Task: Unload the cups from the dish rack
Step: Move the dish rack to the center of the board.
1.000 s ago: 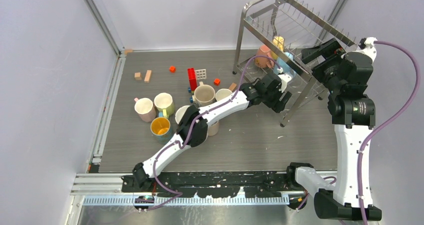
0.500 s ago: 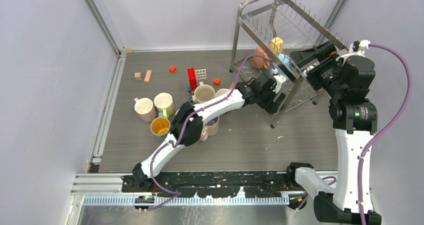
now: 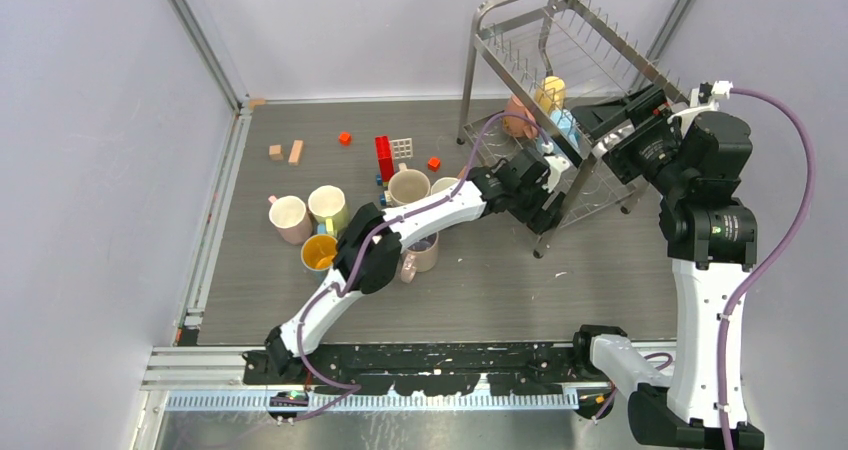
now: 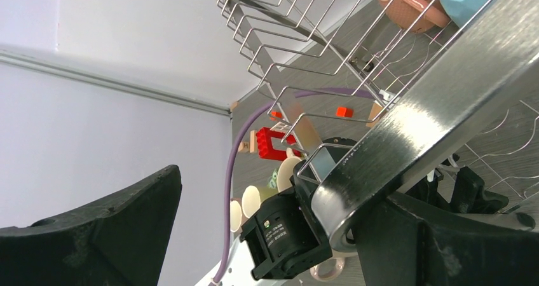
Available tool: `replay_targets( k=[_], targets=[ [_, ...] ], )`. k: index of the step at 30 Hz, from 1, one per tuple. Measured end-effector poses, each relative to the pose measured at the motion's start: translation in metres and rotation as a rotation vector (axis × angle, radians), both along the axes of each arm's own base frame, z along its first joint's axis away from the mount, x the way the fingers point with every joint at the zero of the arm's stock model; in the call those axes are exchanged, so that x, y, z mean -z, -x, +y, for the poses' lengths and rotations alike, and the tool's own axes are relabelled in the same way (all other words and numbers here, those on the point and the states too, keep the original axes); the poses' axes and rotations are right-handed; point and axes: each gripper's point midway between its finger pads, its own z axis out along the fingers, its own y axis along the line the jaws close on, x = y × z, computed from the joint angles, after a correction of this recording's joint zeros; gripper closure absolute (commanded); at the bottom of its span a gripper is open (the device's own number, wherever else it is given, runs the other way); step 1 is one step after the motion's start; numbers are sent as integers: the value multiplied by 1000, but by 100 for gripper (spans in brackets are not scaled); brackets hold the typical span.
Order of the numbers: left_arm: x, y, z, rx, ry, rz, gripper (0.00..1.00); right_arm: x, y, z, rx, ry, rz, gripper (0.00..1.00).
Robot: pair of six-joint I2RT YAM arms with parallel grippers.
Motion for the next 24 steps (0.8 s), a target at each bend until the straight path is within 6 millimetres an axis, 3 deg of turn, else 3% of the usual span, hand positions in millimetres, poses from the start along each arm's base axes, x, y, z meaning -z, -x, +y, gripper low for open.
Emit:
replay_targets(
  k=[8, 17, 24],
  targets=[
    [1, 6, 11, 3, 4, -8, 21, 2, 7, 16, -37, 5, 7, 0],
    [2, 22, 38, 3, -29, 3, 21, 14, 26, 55, -111, 74, 40, 0],
    [3, 37, 50, 1, -30, -1, 21, 15, 41, 67, -126, 73, 54, 0]
  ],
)
